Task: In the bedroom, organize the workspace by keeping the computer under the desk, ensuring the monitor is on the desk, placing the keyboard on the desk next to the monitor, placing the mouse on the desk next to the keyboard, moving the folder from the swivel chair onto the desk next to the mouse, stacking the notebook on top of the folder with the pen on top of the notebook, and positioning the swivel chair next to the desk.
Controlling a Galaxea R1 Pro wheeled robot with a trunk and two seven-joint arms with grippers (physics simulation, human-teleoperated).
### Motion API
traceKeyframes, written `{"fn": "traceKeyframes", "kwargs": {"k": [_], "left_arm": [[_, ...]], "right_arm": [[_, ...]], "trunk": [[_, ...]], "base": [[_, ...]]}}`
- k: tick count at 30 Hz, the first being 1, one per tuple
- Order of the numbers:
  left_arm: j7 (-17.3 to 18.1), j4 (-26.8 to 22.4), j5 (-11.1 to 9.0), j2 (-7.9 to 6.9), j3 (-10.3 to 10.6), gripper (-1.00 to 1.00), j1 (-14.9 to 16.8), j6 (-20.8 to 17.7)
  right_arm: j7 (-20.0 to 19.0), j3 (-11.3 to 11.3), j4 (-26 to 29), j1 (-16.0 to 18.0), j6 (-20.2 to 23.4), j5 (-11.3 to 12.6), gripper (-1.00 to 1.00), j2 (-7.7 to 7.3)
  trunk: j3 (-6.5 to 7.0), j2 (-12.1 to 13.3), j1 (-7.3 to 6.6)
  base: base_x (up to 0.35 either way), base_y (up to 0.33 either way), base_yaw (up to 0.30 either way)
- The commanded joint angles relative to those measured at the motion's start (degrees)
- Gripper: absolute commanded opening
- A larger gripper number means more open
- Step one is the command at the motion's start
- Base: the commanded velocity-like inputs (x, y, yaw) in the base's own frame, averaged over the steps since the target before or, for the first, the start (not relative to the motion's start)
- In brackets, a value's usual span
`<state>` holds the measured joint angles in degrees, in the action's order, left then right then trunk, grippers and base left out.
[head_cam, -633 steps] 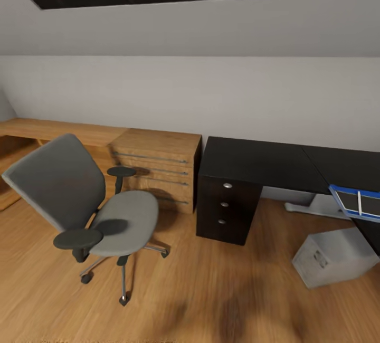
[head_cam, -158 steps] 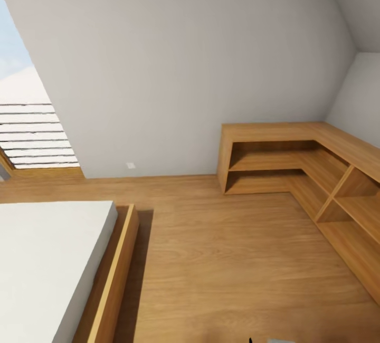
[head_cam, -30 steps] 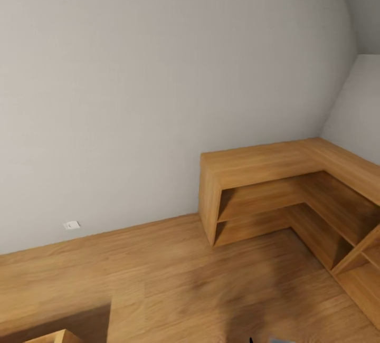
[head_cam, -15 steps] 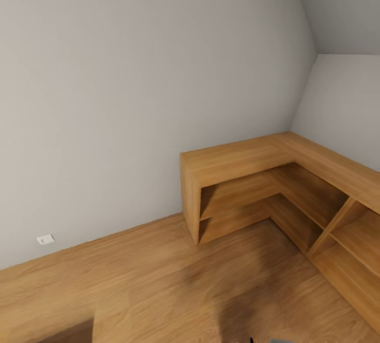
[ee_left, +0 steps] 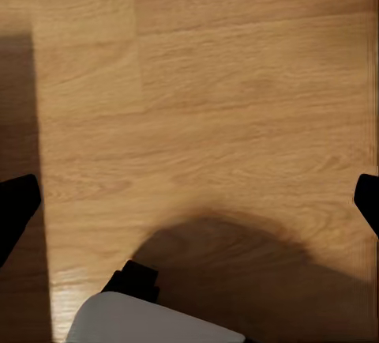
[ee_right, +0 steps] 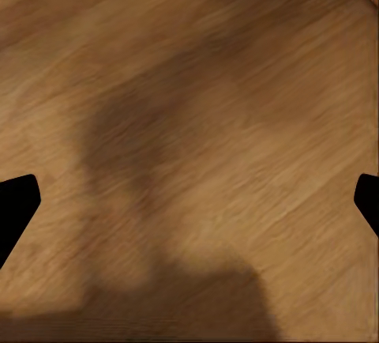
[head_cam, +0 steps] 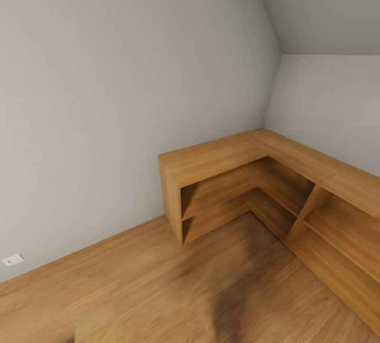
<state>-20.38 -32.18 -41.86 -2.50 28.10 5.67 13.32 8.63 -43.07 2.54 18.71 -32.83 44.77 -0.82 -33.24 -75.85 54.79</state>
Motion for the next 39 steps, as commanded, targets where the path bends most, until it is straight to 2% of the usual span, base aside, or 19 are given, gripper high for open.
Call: {"fn": "traceKeyframes", "kwargs": {"k": [1,6,16,39], "left_arm": [[-0.4,0.8,-0.5,0.04,0.5,1.00,0.0,0.3],[-0.3,3.1,-0.4,0.48,0.7,1.00,0.0,0.4],[-0.3,3.9,-0.2,1.10,0.7,1.00,0.0,0.6],[-0.3,4.0,-0.3,1.10,0.7,1.00,0.0,0.6]], "right_arm": [[0.5,-0.5,-0.7,0.0,0.0,0.1,1.00,0.06],[0.5,-0.5,-1.2,0.0,0.0,0.1,1.00,0.15],[0.5,-0.7,-1.0,0.0,0.0,-0.3,1.00,0.37],[0.5,-0.4,-1.1,0.0,-0.2,0.0,1.00,0.11]], "trunk": [[-0.05,0.0,0.00],[-0.05,0.0,0.00],[-0.05,0.0,0.00],[-0.05,0.0,0.00]], "base": [[0.048,0.000,-0.275],[0.137,0.000,-0.186],[0.257,0.000,-0.020],[0.007,0.000,0.000]]}}
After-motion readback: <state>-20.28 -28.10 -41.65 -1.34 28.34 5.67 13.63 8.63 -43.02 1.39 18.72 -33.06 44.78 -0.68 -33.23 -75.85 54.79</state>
